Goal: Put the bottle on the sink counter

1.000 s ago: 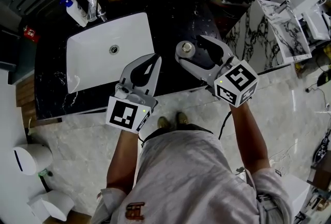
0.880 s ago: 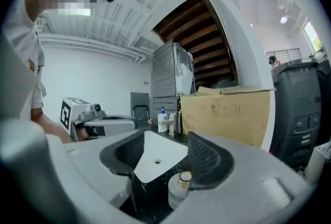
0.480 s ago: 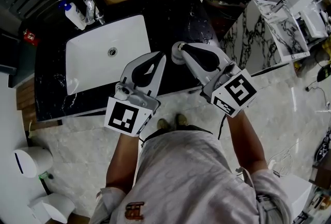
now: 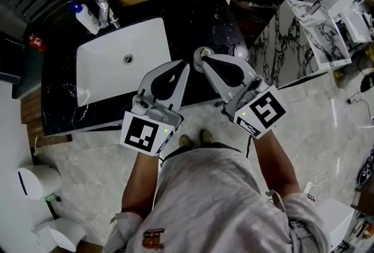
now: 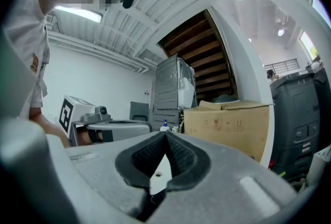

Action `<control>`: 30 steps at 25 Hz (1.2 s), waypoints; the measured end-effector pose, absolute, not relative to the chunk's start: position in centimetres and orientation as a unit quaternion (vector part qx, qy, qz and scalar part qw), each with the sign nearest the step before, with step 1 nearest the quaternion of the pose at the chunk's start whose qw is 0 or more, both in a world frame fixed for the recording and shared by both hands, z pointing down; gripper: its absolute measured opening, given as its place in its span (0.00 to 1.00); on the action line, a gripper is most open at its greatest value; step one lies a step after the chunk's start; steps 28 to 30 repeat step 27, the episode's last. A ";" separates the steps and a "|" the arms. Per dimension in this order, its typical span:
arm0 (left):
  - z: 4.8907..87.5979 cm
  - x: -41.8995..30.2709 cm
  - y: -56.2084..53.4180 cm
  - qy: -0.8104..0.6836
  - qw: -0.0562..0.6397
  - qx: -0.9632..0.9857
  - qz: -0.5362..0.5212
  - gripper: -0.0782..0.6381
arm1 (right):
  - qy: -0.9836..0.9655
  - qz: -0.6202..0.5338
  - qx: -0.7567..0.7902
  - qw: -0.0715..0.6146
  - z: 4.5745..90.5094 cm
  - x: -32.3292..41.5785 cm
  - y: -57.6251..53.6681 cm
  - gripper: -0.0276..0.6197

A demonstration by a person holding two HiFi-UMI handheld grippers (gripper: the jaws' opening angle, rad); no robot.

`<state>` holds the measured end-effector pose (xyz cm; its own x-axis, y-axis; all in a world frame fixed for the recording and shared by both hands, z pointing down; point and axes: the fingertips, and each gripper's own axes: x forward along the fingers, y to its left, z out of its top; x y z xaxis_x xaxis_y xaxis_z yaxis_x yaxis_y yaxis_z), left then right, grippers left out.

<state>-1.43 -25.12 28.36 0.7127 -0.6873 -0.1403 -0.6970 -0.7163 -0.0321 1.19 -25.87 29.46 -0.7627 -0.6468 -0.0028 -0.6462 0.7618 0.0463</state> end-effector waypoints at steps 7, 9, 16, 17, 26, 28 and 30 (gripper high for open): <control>28.3 -1.4 -24.4 0.376 0.042 -0.924 0.054 0.11 | -0.939 -0.029 0.344 0.007 29.3 1.1 -25.2 0.04; 28.2 -1.5 -24.3 0.376 0.043 -0.924 0.056 0.11 | -0.938 -0.031 0.345 0.008 29.3 1.2 -25.0 0.04; 28.2 -1.4 -23.7 0.375 0.042 -0.925 0.050 0.11 | -0.937 -0.036 0.347 0.008 29.0 1.6 -24.3 0.04; 28.2 -1.3 -23.6 0.374 0.041 -0.925 0.050 0.11 | -0.937 -0.036 0.348 0.008 29.0 1.6 -24.3 0.04; 28.2 -1.1 -23.1 0.371 0.041 -0.926 0.051 0.11 | -0.935 -0.038 0.352 0.011 29.0 2.0 -23.8 0.04; 28.2 -1.1 -23.1 0.371 0.042 -0.926 0.051 0.11 | -0.935 -0.037 0.352 0.011 29.0 2.1 -23.7 0.04; 28.2 -1.1 -23.1 0.371 0.042 -0.926 0.051 0.11 | -0.935 -0.037 0.352 0.011 29.0 2.1 -23.7 0.04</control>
